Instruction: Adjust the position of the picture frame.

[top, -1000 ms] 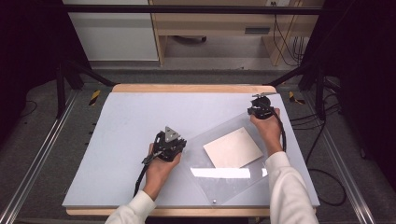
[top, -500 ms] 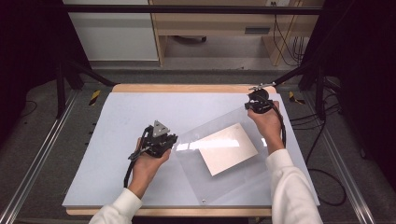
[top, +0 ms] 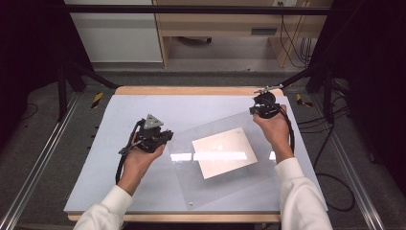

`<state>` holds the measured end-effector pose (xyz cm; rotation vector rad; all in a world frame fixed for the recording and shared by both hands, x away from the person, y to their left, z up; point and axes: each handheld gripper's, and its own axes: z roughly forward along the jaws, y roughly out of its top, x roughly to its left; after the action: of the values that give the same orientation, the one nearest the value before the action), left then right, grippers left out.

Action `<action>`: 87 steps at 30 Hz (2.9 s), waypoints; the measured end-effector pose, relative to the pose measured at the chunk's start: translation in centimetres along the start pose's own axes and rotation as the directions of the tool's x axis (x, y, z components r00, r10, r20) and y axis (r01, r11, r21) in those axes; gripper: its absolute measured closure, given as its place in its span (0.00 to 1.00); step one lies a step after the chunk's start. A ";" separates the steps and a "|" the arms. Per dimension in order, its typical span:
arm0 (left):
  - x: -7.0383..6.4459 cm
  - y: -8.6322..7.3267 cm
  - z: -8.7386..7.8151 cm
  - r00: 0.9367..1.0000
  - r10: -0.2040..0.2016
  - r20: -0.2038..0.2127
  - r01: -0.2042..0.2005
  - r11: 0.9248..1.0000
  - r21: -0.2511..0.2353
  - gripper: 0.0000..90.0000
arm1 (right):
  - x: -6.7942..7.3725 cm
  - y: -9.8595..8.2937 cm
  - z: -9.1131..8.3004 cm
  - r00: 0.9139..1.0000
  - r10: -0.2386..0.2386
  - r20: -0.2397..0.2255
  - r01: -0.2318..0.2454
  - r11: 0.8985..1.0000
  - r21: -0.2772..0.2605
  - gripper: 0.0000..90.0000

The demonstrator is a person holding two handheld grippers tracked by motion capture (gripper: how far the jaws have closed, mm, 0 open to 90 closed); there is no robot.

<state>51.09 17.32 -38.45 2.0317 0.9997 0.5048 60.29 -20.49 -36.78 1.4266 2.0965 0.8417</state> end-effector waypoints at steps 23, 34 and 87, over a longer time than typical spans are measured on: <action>3.0 0.3 -0.9 0.999 0.030 0.014 -0.030 0.999 0.035 0.93 | 2.3 -1.3 -1.2 1.000 0.012 -0.016 -0.011 1.000 0.009 0.95; 4.4 0.6 -1.8 0.998 0.051 0.020 -0.052 0.997 0.055 0.94 | 3.8 -2.3 -2.2 1.000 0.004 -0.029 -0.004 1.000 0.004 0.95; 6.9 -4.9 4.8 0.999 0.045 0.002 -0.044 0.982 0.184 0.94 | 5.6 -8.5 3.2 0.998 0.000 -0.059 0.002 0.999 0.041 0.84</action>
<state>56.05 22.25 -45.20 2.2219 1.0370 0.4527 54.92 -16.89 -45.25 1.4381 2.1704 0.8551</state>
